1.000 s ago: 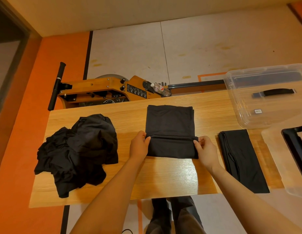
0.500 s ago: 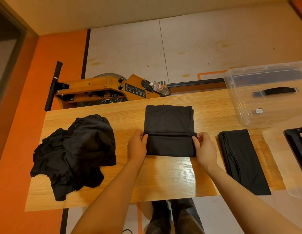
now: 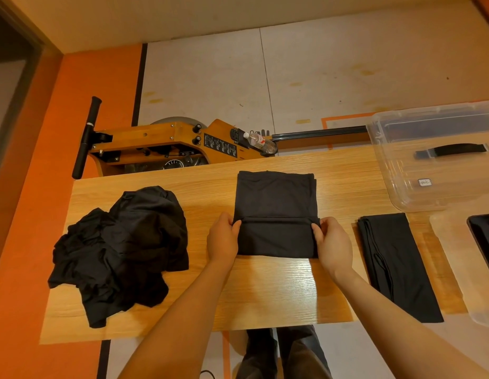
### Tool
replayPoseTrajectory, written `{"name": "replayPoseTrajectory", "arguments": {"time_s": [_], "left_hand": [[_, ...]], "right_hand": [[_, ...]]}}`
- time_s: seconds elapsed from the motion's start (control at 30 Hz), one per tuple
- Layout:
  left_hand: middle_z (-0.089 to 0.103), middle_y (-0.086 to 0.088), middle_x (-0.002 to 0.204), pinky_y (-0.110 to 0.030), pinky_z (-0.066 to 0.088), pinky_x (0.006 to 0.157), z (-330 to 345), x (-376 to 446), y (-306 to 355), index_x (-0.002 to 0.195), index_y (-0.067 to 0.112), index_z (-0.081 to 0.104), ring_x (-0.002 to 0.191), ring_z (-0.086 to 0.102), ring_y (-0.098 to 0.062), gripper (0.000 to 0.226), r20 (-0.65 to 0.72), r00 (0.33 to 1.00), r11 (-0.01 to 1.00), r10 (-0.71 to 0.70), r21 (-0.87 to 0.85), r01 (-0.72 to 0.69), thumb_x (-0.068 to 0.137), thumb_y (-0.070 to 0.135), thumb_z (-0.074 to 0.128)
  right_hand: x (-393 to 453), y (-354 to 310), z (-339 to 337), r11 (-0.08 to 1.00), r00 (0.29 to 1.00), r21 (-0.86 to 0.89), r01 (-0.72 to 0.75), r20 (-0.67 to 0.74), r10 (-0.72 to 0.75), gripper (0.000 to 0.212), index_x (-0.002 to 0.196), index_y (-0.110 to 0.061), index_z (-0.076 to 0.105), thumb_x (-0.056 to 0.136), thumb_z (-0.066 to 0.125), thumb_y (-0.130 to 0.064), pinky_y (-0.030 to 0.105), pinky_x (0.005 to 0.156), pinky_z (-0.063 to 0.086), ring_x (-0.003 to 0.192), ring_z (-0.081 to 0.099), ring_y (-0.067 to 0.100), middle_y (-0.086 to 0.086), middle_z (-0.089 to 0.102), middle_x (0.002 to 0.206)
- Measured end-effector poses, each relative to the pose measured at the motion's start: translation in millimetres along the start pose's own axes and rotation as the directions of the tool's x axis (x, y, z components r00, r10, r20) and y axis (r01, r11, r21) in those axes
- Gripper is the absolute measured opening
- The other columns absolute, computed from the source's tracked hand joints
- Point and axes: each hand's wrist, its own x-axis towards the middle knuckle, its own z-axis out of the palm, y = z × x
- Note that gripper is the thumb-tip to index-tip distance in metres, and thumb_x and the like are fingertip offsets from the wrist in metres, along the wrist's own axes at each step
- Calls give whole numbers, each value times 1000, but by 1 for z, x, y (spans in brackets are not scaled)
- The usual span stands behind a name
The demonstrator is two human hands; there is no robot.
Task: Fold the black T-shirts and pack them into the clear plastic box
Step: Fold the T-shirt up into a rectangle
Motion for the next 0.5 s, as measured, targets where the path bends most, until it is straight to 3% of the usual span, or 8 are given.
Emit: {"name": "replayPoseTrajectory", "arguments": {"time_s": [0.13, 0.23, 0.3, 0.37, 0.43, 0.5], "left_hand": [[52, 1, 101, -27, 46, 65, -2, -11, 0, 106, 14, 55, 83, 54, -14, 21, -111, 991, 997, 78, 16, -76, 96, 33, 55], [55, -2, 112, -32, 47, 82, 3, -23, -7, 115, 16, 60, 98, 55, -17, 24, -111, 954, 949, 280, 185, -257, 94, 28, 58], [56, -4, 127, -39, 44, 96, 9, -30, -13, 125, 19, 59, 116, 54, -23, 34, -57, 922, 885, 382, 312, -347, 92, 29, 60], [46, -4, 145, -43, 39, 103, 13, -33, -16, 137, 23, 50, 132, 44, -25, 46, 44, 900, 805, 434, 430, -409, 93, 35, 56], [24, -2, 159, -45, 26, 113, 15, -34, -17, 149, 25, 30, 146, 22, -25, 55, 199, 896, 743, 398, 503, -442, 98, 42, 43], [2, -2, 163, -47, 13, 117, 16, -34, -19, 154, 27, 9, 149, 2, -27, 61, 266, 896, 720, 355, 533, -443, 101, 47, 32]], "right_hand": [[-9, -6, -5, 999, 997, -41, -6, -78, 3, 32, 123, -10, 56, 98, 57, -30, 28, 69, 44, 89, 57, 18, 8, 60, 114], [-19, -5, -2, 967, 961, -181, 180, -179, -212, 34, 124, -7, 57, 93, 64, -19, 37, 89, 46, 112, 55, 28, 14, 57, 124], [-25, -4, 4, 935, 943, -215, 282, -119, -312, 35, 127, -8, 57, 93, 62, -17, 44, 102, 41, 125, 48, 28, 13, 52, 136], [-29, -3, 13, 898, 927, -252, 361, -8, -375, 40, 135, -9, 54, 96, 57, -20, 44, 110, 36, 136, 40, 27, 11, 45, 147], [-33, 1, 22, 870, 922, -308, 385, 95, -375, 48, 144, -9, 44, 101, 47, -29, 44, 117, 29, 146, 26, 25, 10, 34, 156], [-35, 6, 27, 856, 929, -361, 369, 140, -341, 58, 150, -10, 33, 101, 32, -41, 45, 120, 20, 150, 13, 25, 9, 24, 160]]}}
